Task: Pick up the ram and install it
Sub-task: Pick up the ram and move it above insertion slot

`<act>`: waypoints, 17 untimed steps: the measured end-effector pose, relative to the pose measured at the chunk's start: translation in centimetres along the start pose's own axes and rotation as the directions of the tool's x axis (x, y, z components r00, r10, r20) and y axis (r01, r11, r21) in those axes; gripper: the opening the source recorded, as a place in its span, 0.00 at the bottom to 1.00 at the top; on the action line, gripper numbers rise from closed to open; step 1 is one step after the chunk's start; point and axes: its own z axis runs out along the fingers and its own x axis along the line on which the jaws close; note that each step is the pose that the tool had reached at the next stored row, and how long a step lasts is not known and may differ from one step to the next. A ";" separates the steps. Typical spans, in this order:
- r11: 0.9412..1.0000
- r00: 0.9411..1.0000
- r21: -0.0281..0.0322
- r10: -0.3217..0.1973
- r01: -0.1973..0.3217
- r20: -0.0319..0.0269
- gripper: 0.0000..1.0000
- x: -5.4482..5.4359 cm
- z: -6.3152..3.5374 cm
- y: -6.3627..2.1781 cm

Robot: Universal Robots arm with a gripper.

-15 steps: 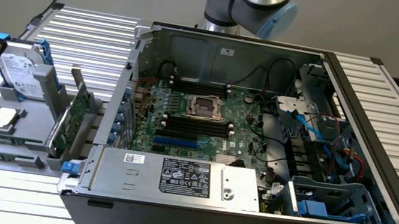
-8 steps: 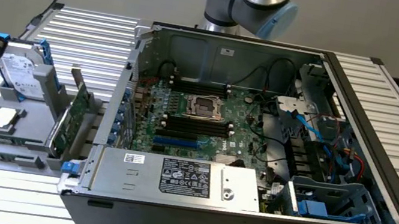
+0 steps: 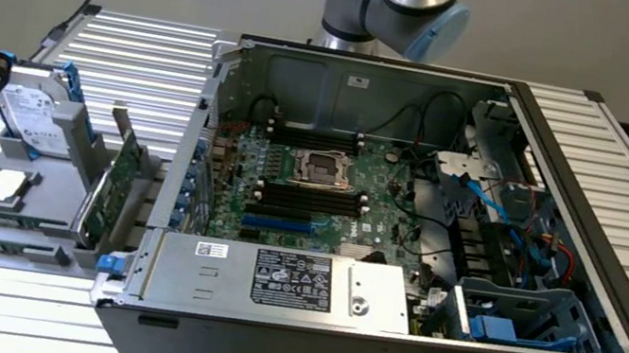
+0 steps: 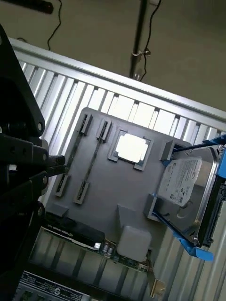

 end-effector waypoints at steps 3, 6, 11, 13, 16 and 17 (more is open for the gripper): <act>0.999 0.999 -0.002 -0.041 0.041 -0.001 0.11 0.0 0.00 0.00; 0.996 0.996 -0.001 -0.088 0.088 -0.004 0.11 0.0 0.01 0.00; 0.984 0.984 0.005 -0.176 0.176 -0.012 0.11 0.0 0.01 0.00; 0.977 0.977 0.007 -0.212 0.212 -0.015 0.11 0.0 0.00 0.00; 0.964 0.964 0.011 -0.265 0.265 -0.020 0.11 0.0 0.02 0.00; 0.959 0.959 0.012 -0.282 0.282 -0.022 0.11 0.0 0.03 0.00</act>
